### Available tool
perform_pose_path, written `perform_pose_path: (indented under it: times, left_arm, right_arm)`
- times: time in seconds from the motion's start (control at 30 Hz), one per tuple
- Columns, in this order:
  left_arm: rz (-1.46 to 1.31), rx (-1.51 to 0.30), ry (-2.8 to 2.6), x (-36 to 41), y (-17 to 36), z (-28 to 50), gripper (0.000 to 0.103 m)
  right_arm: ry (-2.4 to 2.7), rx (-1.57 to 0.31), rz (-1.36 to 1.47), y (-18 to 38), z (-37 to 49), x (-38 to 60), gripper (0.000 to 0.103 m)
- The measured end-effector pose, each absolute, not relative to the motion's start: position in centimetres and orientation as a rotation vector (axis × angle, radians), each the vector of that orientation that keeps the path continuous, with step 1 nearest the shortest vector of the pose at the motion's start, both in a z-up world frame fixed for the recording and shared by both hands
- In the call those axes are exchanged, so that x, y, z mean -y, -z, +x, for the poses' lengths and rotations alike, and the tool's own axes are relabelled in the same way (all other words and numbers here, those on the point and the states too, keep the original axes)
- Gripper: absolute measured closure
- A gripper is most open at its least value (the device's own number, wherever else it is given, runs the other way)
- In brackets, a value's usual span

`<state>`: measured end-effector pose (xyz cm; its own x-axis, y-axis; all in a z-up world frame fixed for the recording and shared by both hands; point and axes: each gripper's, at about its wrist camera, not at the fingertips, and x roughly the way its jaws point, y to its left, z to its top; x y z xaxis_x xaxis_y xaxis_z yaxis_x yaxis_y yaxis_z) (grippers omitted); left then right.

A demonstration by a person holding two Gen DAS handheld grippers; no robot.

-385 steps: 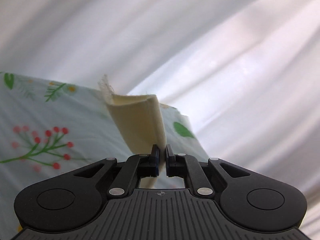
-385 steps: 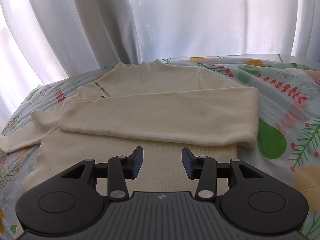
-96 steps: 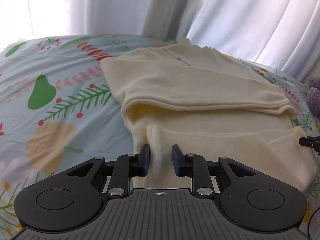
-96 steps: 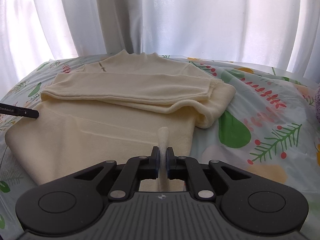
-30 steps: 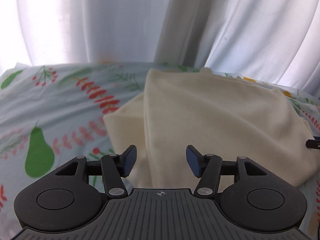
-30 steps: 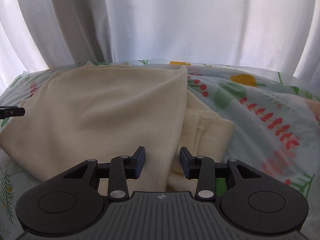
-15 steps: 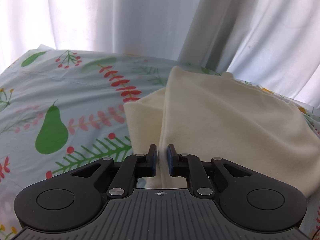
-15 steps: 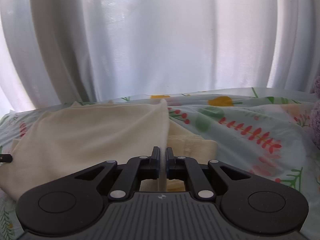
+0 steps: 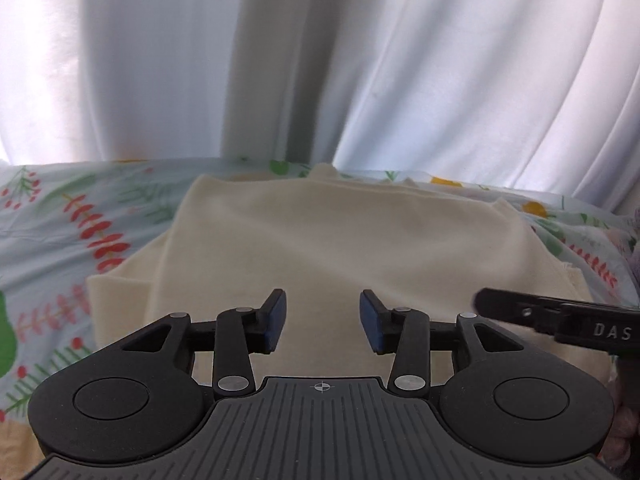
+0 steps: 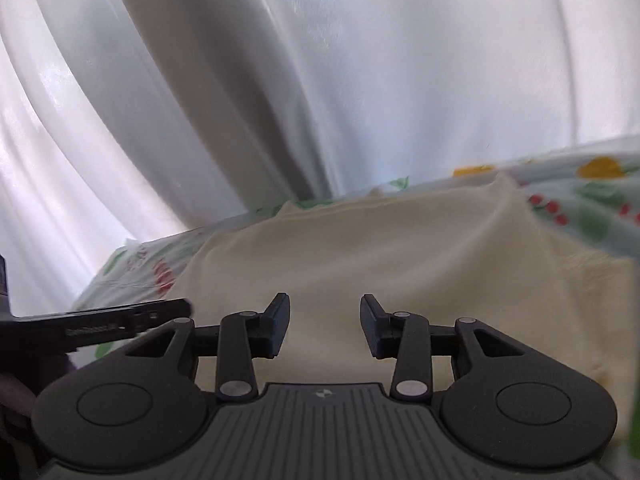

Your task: Fold small clothes

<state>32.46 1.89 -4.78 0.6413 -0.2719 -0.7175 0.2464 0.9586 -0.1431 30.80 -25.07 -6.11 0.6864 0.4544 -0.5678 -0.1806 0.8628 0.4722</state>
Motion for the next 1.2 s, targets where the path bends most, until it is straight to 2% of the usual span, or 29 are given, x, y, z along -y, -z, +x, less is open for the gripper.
perform_pose_path:
  times: [0.07, 0.1, 0.13, 0.2, 0.27, 0.3, 0.47, 0.53, 0.6, 0.67, 0.83, 0.87, 0.93, 0.97, 1.0, 1.07, 1.13, 1.17, 1.2]
  left_arm:
    - [-0.013, -0.839, 0.287, -1.0, 6.0, 33.2, 0.058]
    - [-0.005, -0.836, 0.278, -0.8, 6.3, 33.4, 0.057]
    - [0.000, -0.821, 0.278, -0.8, 6.4, 33.5, 0.057]
    - [0.004, -0.823, 0.274, -0.9, 6.4, 33.6, 0.057]
    - [-0.003, -0.827, 0.277, -1.1, 6.4, 33.8, 0.056]
    - [0.001, -0.826, 0.279, -1.1, 6.5, 33.9, 0.056]
    - [0.016, -0.812, 0.294, -1.4, 6.3, 33.7, 0.052]
    - [0.006, -0.812, 0.311, -1.6, 6.1, 33.5, 0.046]
    - [0.006, -0.807, 0.326, -1.6, 6.1, 33.3, 0.039]
    - [0.016, -0.799, 0.335, -1.3, 6.2, 33.2, 0.035]
    - [0.036, -0.792, 0.321, -1.1, 6.2, 33.0, 0.034]
    - [0.030, -0.788, 0.310, -1.5, 6.2, 32.9, 0.034]
    - [0.001, -0.790, 0.281, -3.0, 6.1, 32.9, 0.034]
    - [-0.019, -0.793, 0.261, -3.9, 5.9, 32.8, 0.034]
    - [-0.041, -0.794, 0.241, -5.0, 5.7, 32.7, 0.034]
    - [-0.077, -0.803, 0.171, -7.3, 5.3, 32.3, 0.034]
    - [-0.122, -0.810, 0.087, -9.9, 5.1, 31.8, 0.032]
    - [-0.144, -0.823, 0.040, -11.2, 5.1, 31.6, 0.032]
    - [-0.168, -0.834, 0.005, -12.4, 5.1, 31.3, 0.032]
  right_arm:
    - [-0.384, -0.797, 0.445, 7.8, 32.5, 24.2, 0.068]
    - [-0.368, -0.776, 0.438, 8.2, 32.9, 24.2, 0.075]
    - [-0.351, -0.753, 0.429, 8.3, 33.2, 24.5, 0.077]
    - [-0.282, -0.731, 0.455, 8.7, 34.2, 26.2, 0.094]
    - [-0.201, -0.734, 0.490, 9.1, 35.2, 28.2, 0.098]
    - [-0.155, -0.723, 0.503, 9.7, 35.5, 29.4, 0.103]
    - [-0.075, -0.708, 0.640, 10.2, 35.7, 32.2, 0.103]
    - [-0.065, -0.719, 0.647, 9.6, 34.9, 31.8, 0.099]
    - [-0.110, -0.716, 0.616, 8.7, 33.6, 30.6, 0.079]
    - [-0.200, -0.696, 0.564, 7.8, 32.2, 29.6, 0.066]
    - [-0.343, -0.746, 0.491, 7.9, 32.4, 28.1, 0.064]
    - [-0.329, -0.730, 0.490, 8.1, 32.6, 28.7, 0.070]
    - [-0.234, -0.713, 0.519, 8.4, 33.0, 30.5, 0.089]
    - [-0.168, -0.711, 0.538, 8.5, 33.1, 31.5, 0.092]
    - [-0.083, -0.713, 0.531, 8.5, 33.0, 32.3, 0.101]
    - [0.013, -0.692, 0.500, 8.2, 32.3, 33.4, 0.101]
    - [0.096, -0.660, 0.370, 7.1, 30.9, 33.0, 0.084]
    - [0.129, -0.646, 0.309, 6.7, 30.0, 32.7, 0.062]
    - [0.148, -0.628, 0.266, 6.3, 29.0, 32.4, 0.050]
